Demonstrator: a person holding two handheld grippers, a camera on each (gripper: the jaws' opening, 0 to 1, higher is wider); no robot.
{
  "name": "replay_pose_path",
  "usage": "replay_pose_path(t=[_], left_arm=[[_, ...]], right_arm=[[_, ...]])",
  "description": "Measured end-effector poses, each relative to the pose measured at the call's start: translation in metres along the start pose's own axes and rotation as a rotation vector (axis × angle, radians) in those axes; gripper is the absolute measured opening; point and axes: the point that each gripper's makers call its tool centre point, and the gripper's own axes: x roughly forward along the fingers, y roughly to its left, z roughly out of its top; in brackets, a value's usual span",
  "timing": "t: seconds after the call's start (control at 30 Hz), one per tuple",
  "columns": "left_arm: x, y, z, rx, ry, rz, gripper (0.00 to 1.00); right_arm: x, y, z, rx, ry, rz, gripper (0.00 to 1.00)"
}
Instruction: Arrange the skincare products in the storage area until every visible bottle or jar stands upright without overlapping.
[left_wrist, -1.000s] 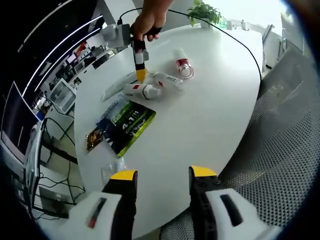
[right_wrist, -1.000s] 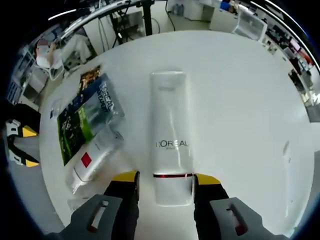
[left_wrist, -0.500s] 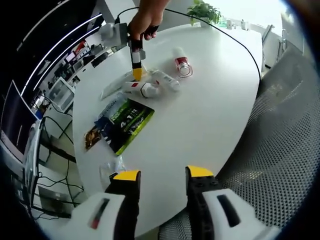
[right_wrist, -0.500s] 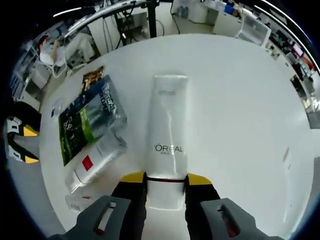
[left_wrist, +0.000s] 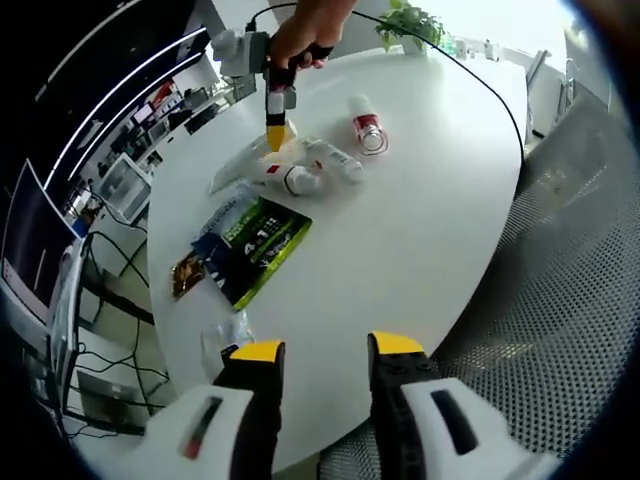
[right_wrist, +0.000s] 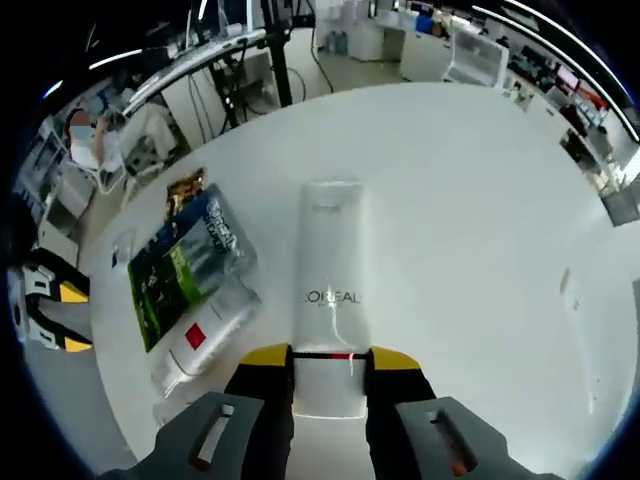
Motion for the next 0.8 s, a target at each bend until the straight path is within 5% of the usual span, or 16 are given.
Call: replay_pose_path(t=[0.1, 0.4, 0.8], left_arm=[[0.000, 0.000, 0.000, -0.002, -0.001, 0.000, 0.31], [0.000, 0.002, 0.001, -0.005, 0.000, 0.010, 0.31], [-0.001, 0.008, -0.001, -0.023, 0.002, 0.033, 0.30]], right_arm=[[-0.008, -0.001, -0.004, 0.029, -0.010, 0.003, 0.21], [-0.026, 0.004, -0.025, -0.106, 0.045, -0.040, 0.21], [-0.014, 0.000, -0.043, -0.132, 0.099, -0.038, 0.22]])
